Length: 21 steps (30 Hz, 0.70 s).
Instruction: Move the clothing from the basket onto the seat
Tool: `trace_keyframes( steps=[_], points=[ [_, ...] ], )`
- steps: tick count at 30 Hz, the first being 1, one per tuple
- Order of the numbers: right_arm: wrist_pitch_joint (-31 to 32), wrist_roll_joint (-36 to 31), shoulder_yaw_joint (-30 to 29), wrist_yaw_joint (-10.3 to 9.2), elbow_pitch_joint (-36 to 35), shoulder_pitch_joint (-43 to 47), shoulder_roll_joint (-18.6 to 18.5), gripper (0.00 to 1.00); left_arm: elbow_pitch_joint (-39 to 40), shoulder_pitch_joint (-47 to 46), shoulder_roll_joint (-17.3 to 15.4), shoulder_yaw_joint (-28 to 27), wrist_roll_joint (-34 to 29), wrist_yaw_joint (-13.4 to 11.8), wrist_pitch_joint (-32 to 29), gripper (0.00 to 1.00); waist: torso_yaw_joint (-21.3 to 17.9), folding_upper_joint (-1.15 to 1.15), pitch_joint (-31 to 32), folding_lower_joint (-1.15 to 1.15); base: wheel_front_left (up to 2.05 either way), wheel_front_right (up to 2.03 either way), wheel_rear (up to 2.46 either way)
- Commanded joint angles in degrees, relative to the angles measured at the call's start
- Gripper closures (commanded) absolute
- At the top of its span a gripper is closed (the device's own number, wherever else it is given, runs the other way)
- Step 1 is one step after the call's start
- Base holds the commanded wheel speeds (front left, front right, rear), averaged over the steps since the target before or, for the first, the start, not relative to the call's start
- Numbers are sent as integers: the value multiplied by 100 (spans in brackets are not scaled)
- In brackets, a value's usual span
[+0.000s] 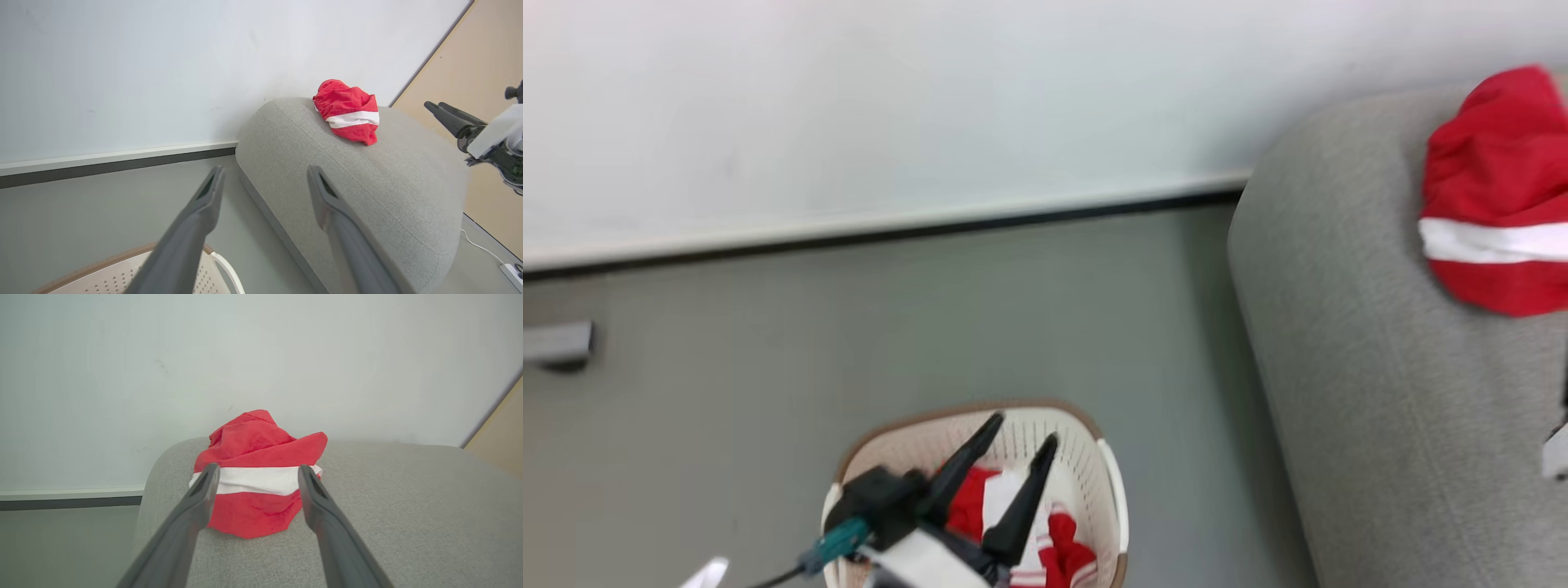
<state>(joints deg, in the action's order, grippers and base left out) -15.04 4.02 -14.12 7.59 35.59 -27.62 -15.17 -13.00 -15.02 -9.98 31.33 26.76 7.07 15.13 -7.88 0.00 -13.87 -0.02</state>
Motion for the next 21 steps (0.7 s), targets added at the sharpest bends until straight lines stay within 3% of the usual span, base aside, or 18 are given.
trace_keyframes(
  steps=[1,9,21],
  points=[
    [-19,71,86,-19,-183,234,45,0,-20,215,-16,-112,-20,-19,3,0,-123,0,438,2,0,0,0],
    [-19,86,495,-19,-1143,1321,439,0,22,1043,110,-779,-71,-29,3,0,-23,0,1215,2,0,0,0],
    [-20,279,874,-18,-2066,2580,1105,0,11,1539,190,-1590,-371,-20,3,0,655,0,1578,2,0,0,0]
  ],
)
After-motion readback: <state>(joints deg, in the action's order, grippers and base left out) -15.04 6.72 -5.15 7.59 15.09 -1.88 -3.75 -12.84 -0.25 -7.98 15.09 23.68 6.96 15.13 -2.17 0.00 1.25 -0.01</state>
